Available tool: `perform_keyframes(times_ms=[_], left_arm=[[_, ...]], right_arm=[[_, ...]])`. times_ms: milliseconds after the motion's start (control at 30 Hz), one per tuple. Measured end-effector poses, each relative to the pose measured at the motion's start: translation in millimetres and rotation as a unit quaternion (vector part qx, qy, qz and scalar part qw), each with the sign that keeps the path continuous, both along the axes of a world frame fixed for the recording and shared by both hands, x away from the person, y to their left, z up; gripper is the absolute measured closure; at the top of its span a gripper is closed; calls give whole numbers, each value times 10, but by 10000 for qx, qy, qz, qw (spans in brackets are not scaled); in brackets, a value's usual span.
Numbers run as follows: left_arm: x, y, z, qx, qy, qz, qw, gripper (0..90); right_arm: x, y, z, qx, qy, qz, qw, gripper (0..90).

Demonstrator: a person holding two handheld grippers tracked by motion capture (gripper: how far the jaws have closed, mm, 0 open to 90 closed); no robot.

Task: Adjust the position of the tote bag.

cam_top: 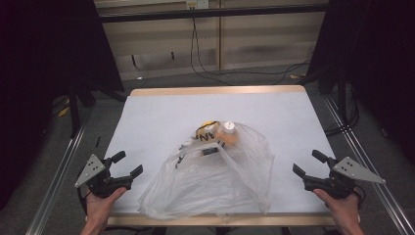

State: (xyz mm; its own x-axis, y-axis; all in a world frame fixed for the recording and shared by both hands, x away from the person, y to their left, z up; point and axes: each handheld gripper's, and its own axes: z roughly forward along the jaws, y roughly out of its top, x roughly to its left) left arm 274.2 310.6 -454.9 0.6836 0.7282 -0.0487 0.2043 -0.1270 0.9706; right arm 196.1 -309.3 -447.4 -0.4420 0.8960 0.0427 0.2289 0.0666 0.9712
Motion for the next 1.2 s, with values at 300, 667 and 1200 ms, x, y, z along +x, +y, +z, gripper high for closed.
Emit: perform_keyframes(times_ms=[300,667,1200], left_arm=[[-55,-15,33,196,73,-137,9997,192],[-94,-34,60,302,120,-272,9991,294],[-189,-126,148,315,428,-631,9966,372]], right_arm=[[-20,3,36,-32,55,171,9998,250],[-53,75,76,-91,349,629,9974,381],[-158,255,143,-213,752,1161,9902,590]])
